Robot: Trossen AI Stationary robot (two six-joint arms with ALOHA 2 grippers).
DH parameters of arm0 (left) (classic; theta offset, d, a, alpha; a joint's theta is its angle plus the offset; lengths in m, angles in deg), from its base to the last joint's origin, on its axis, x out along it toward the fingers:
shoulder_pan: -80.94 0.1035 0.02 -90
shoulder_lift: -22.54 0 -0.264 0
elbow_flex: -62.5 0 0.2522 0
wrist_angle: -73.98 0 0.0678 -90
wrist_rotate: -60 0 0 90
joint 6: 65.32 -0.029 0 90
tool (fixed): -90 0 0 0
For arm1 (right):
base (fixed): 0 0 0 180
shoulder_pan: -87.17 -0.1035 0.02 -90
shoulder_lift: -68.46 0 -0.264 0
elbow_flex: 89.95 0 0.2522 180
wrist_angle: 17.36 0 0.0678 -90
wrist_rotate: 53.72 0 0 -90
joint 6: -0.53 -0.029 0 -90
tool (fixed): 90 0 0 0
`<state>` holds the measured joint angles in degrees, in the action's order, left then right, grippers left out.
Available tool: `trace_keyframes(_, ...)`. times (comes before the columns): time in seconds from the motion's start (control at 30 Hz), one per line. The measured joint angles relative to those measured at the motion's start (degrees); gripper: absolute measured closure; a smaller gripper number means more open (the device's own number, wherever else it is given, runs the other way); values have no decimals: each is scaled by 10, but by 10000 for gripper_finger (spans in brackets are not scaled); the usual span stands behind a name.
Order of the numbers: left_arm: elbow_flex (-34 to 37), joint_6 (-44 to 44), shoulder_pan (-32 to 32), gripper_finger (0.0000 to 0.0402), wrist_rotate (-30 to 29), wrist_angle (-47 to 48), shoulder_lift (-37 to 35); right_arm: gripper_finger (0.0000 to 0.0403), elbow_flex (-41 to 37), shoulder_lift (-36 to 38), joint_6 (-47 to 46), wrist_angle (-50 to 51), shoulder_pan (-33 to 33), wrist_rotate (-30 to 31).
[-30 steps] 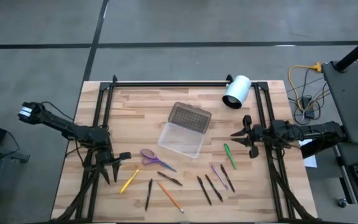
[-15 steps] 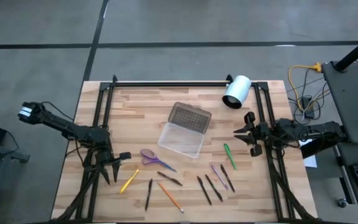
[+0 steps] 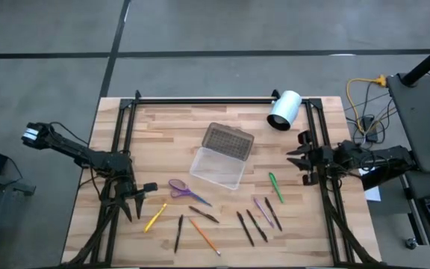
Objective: Pick & place school supplies into a supply box
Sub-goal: Put the green pen into the supply box
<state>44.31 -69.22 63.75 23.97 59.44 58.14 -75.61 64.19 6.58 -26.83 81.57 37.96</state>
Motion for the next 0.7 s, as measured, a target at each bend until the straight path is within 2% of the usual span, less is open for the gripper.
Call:
trace_keyframes(0.4,0,0,0,297,0,0,0,335,49,0,-14,-7,0,0)
trace_keyframes(0.7,0,0,0,297,0,0,0,335,126,-7,-47,-7,0,0)
